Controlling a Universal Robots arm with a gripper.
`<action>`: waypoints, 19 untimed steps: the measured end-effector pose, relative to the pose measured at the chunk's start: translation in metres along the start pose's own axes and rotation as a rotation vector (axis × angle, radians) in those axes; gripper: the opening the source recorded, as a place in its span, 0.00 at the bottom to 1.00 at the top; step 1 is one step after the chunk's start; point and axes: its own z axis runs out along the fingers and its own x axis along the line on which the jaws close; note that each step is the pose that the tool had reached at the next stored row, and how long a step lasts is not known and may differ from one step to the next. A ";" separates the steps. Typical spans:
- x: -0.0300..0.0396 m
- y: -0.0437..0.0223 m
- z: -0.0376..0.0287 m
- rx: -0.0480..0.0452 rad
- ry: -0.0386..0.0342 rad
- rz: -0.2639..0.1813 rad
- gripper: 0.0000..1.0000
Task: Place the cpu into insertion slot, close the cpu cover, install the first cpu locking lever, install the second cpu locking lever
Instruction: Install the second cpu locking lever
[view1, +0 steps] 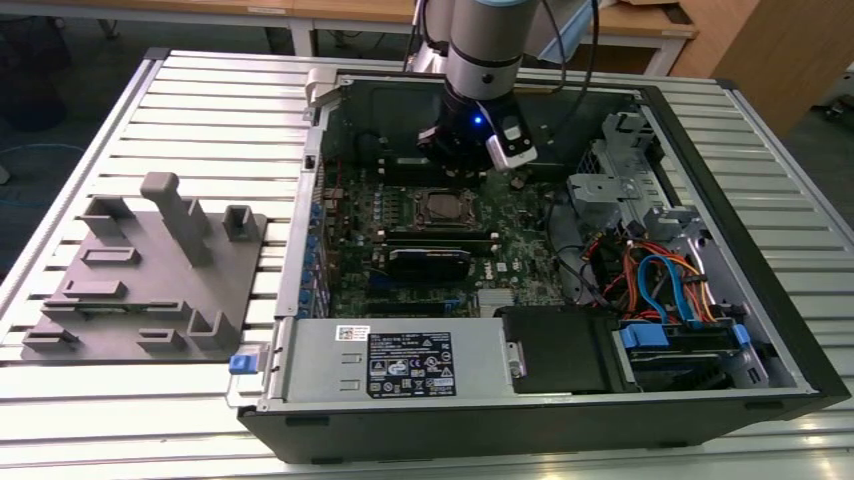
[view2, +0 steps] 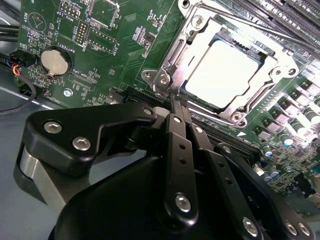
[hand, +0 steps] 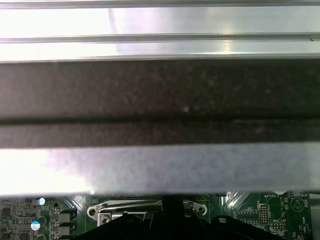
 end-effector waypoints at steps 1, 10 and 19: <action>0.0000 -0.0003 -0.0001 0.0002 0.0000 0.000 0.11; -0.0001 -0.0024 -0.0046 0.0002 -0.0001 0.000 0.11; -0.0003 -0.0011 -0.0184 0.0015 -0.0001 0.000 0.11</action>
